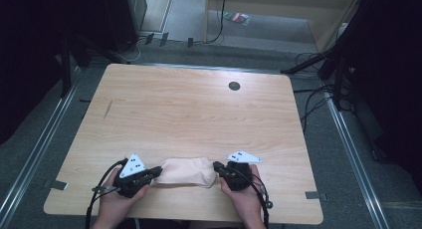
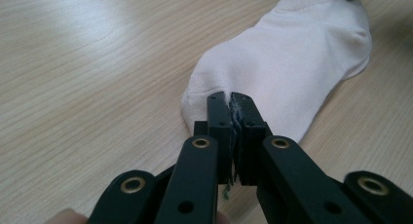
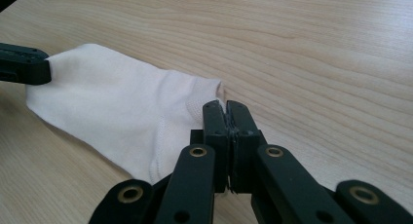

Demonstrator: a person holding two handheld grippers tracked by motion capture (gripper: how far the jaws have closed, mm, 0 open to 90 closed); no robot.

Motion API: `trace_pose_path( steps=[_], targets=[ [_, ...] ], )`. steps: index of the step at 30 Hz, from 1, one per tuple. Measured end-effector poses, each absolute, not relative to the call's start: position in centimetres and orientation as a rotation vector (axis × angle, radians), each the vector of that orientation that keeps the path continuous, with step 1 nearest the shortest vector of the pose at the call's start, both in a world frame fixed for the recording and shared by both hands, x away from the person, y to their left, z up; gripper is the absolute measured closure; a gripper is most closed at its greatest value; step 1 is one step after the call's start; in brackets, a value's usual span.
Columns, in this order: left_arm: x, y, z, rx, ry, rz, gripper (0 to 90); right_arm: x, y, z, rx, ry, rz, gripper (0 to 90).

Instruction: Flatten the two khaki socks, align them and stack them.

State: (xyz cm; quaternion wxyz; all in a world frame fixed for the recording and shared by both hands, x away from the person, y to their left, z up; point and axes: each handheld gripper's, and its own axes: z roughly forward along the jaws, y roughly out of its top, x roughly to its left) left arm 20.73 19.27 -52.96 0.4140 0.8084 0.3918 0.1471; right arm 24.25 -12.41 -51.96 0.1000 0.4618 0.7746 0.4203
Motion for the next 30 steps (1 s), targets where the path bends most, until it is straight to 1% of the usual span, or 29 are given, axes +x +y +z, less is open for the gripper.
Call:
trace_pose_path(
  steps=[8, 30],
  targets=[
    [20.8, 19.0, -53.3, 2.056, 0.981, 0.391, 88.6, 24.3, -12.4, -52.3, 1.360, 2.317, 1.221, 88.7],
    [21.2, 18.9, -54.1, 2.069, 0.992, 0.372, 88.2, 24.6, -12.3, -53.4, 1.366, 2.341, 1.166, 87.9]
  ],
)
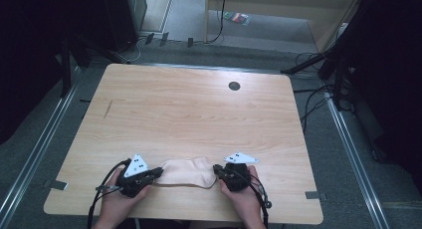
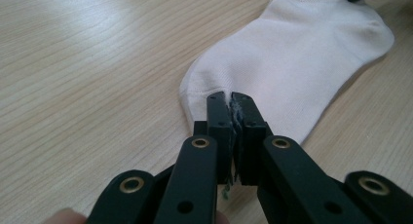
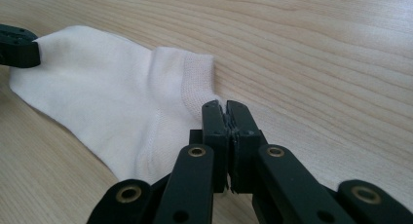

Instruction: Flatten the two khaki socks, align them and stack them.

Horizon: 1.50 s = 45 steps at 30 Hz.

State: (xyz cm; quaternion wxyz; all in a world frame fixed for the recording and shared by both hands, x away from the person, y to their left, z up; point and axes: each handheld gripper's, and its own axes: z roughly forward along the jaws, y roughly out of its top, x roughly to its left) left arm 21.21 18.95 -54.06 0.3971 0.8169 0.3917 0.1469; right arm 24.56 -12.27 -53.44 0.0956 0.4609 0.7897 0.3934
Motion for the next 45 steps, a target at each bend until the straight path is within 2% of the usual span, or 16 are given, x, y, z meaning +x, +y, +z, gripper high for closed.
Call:
trace_pose_path(
  steps=[11, 12, 14, 17, 18, 19, 23, 24, 26, 34, 45],
  targets=[
    [21.4, 19.0, -54.5, 2.062, 0.999, 0.356, 87.0, 24.6, -12.2, -53.9, 1.346, 2.342, 1.149, 84.3],
    [21.4, 19.1, -54.5, 2.061, 1.000, 0.352, 85.6, 24.6, -12.1, -53.9, 1.340, 2.349, 1.146, 81.7],
    [21.3, 19.2, -54.5, 2.044, 0.996, 0.344, 80.6, 24.6, -12.1, -54.0, 1.321, 2.364, 1.156, 72.1],
    [21.4, 19.5, -54.4, 1.985, 0.990, 0.298, 68.4, 24.6, -12.2, -53.8, 1.281, 2.338, 1.175, 51.2],
    [21.4, 19.7, -54.4, 1.974, 0.981, 0.294, 61.7, 24.7, -12.4, -53.7, 1.275, 2.330, 1.214, 41.9],
    [21.4, 19.8, -54.3, 1.957, 0.976, 0.290, 57.6, 24.8, -12.6, -53.5, 1.288, 2.323, 1.248, 36.5],
    [21.4, 20.4, -53.7, 1.863, 1.005, 0.278, 29.5, 25.1, -13.5, -53.3, 1.339, 2.257, 1.321, 11.4],
    [21.4, 20.6, -53.6, 1.846, 1.015, 0.280, 20.7, 25.2, -13.7, -53.2, 1.391, 2.233, 1.301, 10.1],
    [21.4, 21.1, -53.4, 1.811, 1.023, 0.288, 14.2, 25.2, -13.9, -53.0, 1.416, 2.202, 1.311, 10.5],
    [21.5, 22.6, -53.2, 1.757, 1.097, 0.374, 13.3, 25.1, -14.2, -52.6, 1.409, 2.133, 1.321, 9.4],
    [21.8, 24.6, -53.2, 1.720, 1.154, 0.404, 13.4, 25.3, -15.5, -52.4, 1.431, 2.088, 1.304, 9.6]
  ],
)
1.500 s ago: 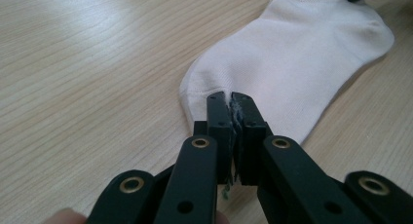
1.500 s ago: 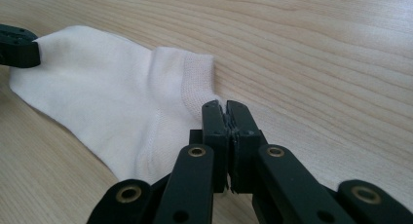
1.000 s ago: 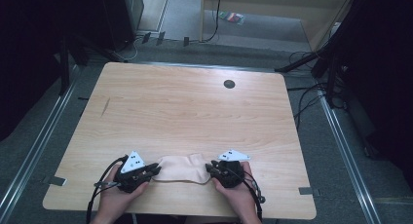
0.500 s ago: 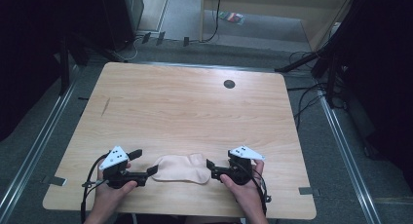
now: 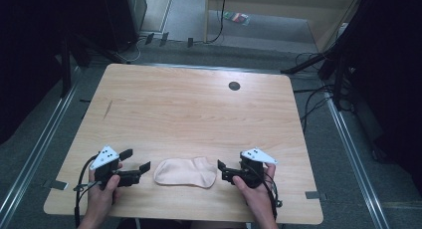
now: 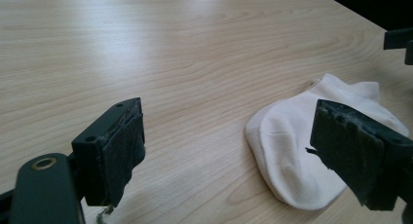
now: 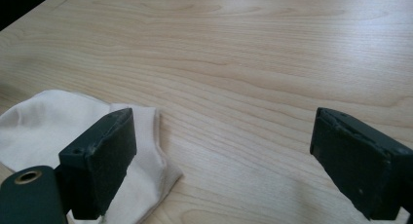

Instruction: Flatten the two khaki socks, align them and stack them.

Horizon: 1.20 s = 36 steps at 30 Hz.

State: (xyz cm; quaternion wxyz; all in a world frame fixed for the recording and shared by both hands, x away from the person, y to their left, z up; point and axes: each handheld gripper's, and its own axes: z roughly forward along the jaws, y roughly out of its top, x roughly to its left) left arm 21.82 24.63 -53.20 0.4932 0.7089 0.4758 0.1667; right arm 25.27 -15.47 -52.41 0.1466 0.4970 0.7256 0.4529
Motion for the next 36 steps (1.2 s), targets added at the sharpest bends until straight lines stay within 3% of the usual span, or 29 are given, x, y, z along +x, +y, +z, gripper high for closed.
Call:
trace_pose_path(
  steps=[36],
  targets=[
    [22.0, 31.8, -54.0, 1.638, 1.352, 0.543, 13.5, 25.3, -24.3, -52.5, 1.545, 1.880, 1.222, 9.6]
  ],
)
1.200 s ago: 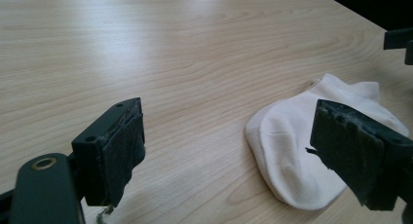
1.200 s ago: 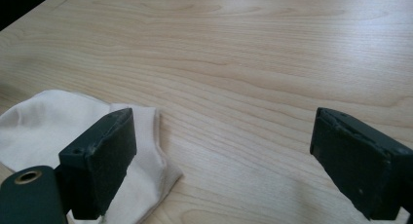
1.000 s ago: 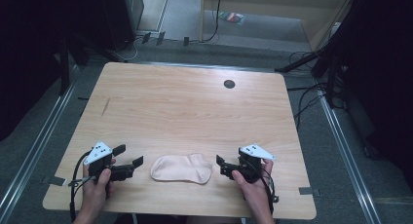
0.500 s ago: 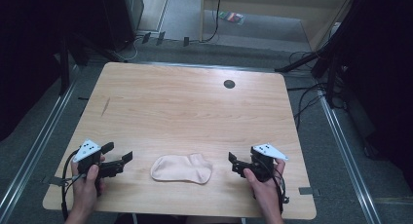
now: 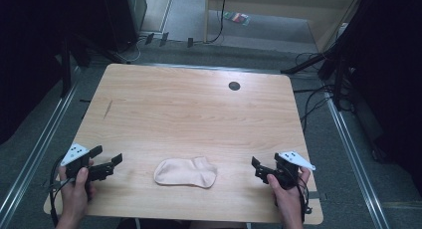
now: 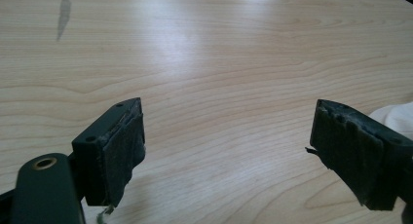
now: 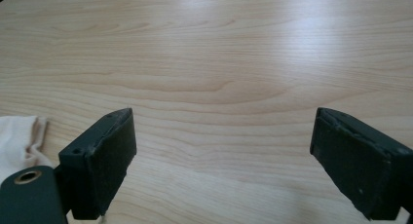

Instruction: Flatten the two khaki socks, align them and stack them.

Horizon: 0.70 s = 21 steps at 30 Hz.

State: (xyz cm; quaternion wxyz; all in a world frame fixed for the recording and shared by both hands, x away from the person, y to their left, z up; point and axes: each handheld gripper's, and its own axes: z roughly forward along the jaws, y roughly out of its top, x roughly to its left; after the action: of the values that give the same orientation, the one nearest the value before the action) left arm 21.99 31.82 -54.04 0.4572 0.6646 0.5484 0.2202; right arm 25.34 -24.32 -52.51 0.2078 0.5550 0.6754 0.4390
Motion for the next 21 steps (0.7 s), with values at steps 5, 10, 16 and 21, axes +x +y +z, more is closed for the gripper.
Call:
trace_pose_path(
  steps=[5, 10, 16, 21],
  targets=[
    [21.8, 32.7, -54.2, 1.635, 1.370, 0.555, 13.5, 25.0, -25.9, -52.8, 1.567, 1.857, 1.195, 9.5],
    [21.6, 33.6, -54.4, 1.636, 1.389, 0.562, 13.5, 24.7, -27.1, -53.3, 1.587, 1.845, 1.156, 9.6],
    [21.5, 34.4, -54.6, 1.636, 1.410, 0.582, 13.5, 24.5, -28.4, -53.7, 1.615, 1.823, 1.138, 9.5],
    [21.2, 34.9, -54.7, 1.643, 1.420, 0.592, 13.7, 24.0, -29.6, -54.0, 1.623, 1.813, 1.115, 9.6]
  ],
)
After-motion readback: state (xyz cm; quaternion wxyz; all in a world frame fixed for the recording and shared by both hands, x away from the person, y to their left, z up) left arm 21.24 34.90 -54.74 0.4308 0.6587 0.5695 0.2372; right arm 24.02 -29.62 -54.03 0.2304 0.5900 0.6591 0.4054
